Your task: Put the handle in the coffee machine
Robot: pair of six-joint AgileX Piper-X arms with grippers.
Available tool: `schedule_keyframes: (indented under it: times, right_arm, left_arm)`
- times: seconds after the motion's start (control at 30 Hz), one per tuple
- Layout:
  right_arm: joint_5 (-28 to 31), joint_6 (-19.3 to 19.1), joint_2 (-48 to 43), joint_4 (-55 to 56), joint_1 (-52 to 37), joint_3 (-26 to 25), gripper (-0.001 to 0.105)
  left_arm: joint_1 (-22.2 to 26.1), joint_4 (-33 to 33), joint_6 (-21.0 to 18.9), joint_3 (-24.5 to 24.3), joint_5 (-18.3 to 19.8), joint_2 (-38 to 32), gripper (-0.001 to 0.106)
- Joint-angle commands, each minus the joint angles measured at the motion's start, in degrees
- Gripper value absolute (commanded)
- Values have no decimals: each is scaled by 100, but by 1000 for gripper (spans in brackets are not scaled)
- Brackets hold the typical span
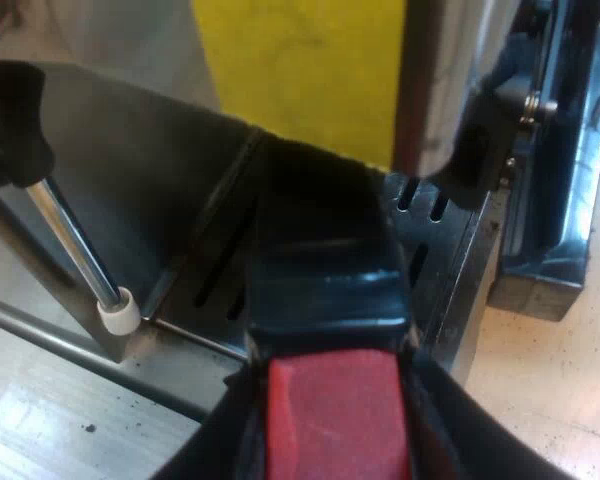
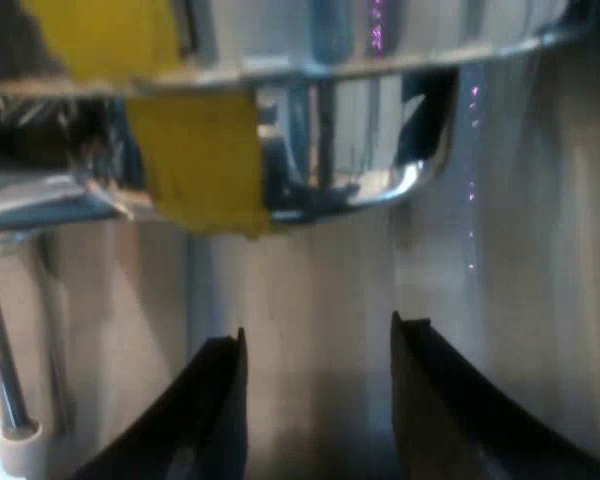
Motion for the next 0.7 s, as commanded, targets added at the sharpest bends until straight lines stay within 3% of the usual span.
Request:
schedule_keyframes:
  times: [0.03,0.43,0.57,0.7]
  right_arm:
    - [4,-69,16,-179,-26,-44,37]
    - [4,-201,16,-290,-57,-369,37]
    - [4,-467,16,-352,-112,-369,37]
    - [4,-593,16,-748,-146,-369,26]
  left_arm:
    - [58,159,265,-108,822,-240,0]
    - [58,159,265,-108,822,-240,0]
    - [58,159,265,-108,822,-240,0]
    - [58,159,265,-108,822,-240,0]
